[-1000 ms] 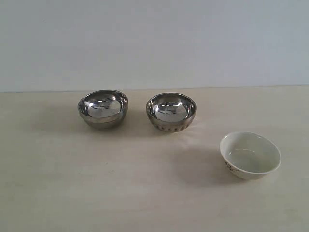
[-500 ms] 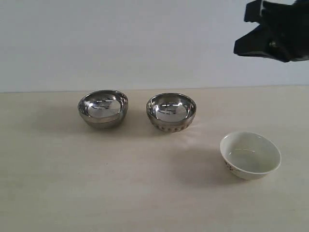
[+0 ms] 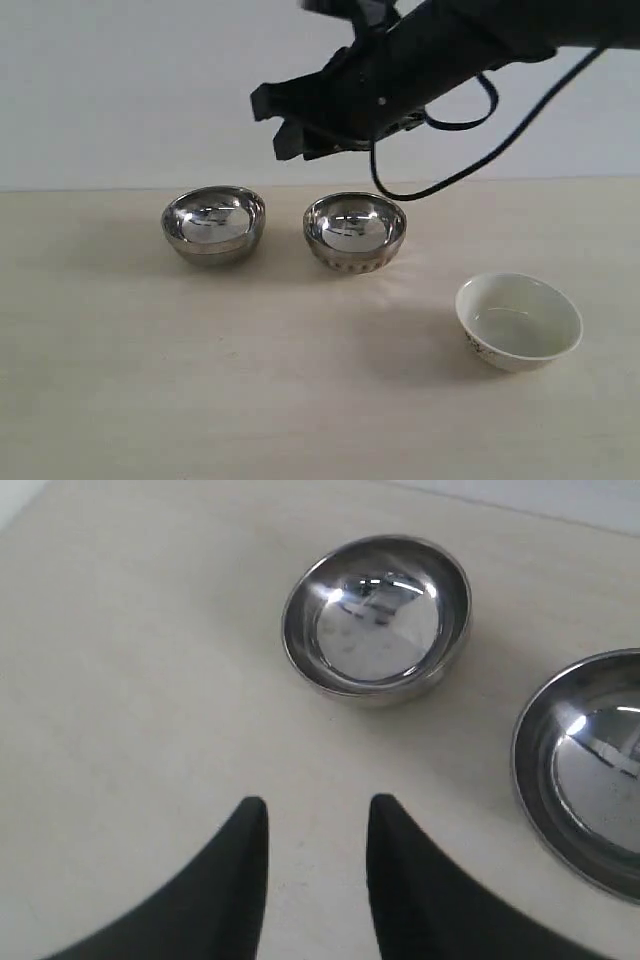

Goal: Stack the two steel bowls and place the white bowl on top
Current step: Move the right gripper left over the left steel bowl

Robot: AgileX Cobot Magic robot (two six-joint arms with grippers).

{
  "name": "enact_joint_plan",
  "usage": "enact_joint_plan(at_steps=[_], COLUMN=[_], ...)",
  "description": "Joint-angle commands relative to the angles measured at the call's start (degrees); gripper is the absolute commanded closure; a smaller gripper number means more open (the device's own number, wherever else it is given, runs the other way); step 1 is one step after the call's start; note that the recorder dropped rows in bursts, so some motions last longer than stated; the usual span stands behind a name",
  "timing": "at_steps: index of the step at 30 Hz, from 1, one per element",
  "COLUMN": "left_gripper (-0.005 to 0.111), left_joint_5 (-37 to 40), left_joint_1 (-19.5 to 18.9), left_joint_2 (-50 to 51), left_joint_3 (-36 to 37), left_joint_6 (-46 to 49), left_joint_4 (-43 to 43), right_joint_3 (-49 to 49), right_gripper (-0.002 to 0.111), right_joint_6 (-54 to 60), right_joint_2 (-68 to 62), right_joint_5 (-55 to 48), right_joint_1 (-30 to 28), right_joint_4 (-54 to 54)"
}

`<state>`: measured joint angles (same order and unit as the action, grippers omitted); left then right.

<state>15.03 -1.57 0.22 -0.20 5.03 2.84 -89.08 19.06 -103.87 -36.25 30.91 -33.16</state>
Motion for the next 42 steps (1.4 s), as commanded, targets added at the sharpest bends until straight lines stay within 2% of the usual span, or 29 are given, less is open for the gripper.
enact_joint_plan(at_steps=[1,3,6,7,10,15,21,25,31,42], left_gripper=[0.103,0.103,0.103,0.103,0.103,0.103,0.103,0.103,0.103,0.103], left_joint_5=[-0.5,-0.5,-0.5,-0.5,-0.5,-0.5,-0.5,-0.5,-0.5,-0.5], left_joint_1=[-0.2,-0.2,-0.2,-0.2,-0.2,-0.2,-0.2,-0.2,-0.2,-0.2], left_joint_2=[-0.2,-0.2,-0.2,-0.2,-0.2,-0.2,-0.2,-0.2,-0.2,-0.2], left_joint_3=[0.2,0.2,0.2,0.2,0.2,0.2,0.2,0.2,0.2,0.2], left_joint_6=[-0.6,-0.6,-0.6,-0.6,-0.6,-0.6,-0.6,-0.6,-0.6,-0.6], left_joint_4=[-0.5,-0.5,-0.5,-0.5,-0.5,-0.5,-0.5,-0.5,-0.5,-0.5], right_joint_3=[-12.4,-19.8,-28.8,-30.2,-32.9,-35.0,-35.0,-35.1,-35.1,-35.1], right_gripper=[0.078,0.076,0.053,0.051,0.051,0.051,0.051,0.051,0.051,0.051], right_joint_6=[-7.9,-8.0,-2.8,-0.7,3.5,3.7,1.6,-5.0,-6.6,-10.1], right_joint_2=[-9.8,-14.4,-21.1,-22.3,-24.9,-28.4,-31.5,-32.7,-33.6,-34.0], right_joint_5=[-7.0,-11.6,-15.9,-16.5,-16.0,-12.1,-7.7,-4.8,1.3,1.2], right_joint_1=[3.7,5.8,8.1,8.7,10.1,11.7,12.2,12.2,12.4,13.2], right_joint_4=[16.2,22.4,26.3,26.6,26.9,29.0,29.6,34.0,33.8,33.5])
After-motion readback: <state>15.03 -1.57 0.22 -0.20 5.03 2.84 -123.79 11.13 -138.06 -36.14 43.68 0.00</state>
